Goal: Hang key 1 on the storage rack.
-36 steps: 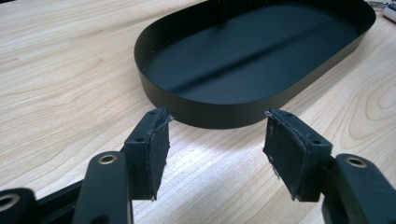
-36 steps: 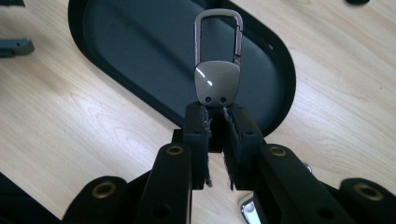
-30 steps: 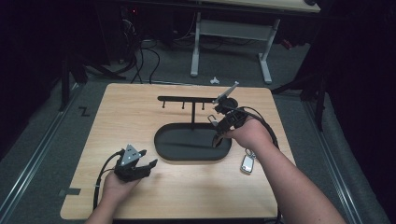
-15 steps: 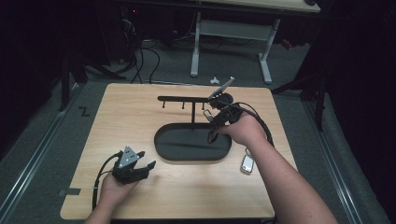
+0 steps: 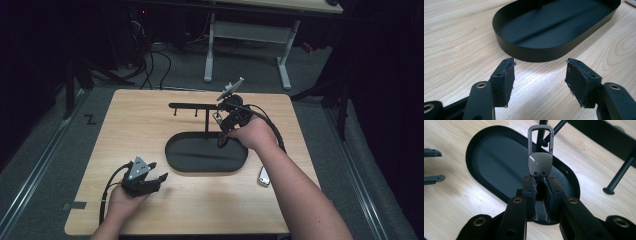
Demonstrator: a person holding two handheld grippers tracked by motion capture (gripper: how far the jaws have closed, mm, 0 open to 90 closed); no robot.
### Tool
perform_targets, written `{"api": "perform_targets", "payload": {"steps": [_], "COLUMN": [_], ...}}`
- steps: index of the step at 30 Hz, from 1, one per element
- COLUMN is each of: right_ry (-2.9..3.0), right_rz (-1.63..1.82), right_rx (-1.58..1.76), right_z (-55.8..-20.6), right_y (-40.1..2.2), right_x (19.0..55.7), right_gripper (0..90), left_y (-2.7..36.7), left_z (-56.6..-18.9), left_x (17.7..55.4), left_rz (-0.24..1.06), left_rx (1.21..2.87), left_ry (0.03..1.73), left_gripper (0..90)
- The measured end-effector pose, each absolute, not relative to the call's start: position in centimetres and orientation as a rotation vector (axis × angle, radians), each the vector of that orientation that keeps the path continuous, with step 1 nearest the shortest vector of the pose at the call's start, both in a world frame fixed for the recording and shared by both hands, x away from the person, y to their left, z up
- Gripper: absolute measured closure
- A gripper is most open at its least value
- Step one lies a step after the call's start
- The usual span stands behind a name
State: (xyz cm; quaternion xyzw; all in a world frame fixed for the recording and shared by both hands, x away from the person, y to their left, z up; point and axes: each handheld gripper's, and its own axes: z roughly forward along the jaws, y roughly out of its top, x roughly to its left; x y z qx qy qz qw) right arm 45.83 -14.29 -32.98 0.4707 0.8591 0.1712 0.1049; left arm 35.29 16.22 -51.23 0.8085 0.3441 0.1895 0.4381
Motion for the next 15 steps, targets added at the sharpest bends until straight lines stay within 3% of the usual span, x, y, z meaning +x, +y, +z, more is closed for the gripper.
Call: {"api": "perform_targets", "payload": {"steps": [15], "right_ry": [2.511], "right_rz": [0.496], "right_rx": [1.396], "right_z": [-34.4], "right_y": [-14.3], "right_x": [46.7], "right_gripper": [79.8], "left_y": [16.7], "left_z": [-51.5], "left_x": [34.9], "left_rz": [0.463], "left_rx": [2.024], "left_ry": [0.866], "left_gripper": [40.4]}}
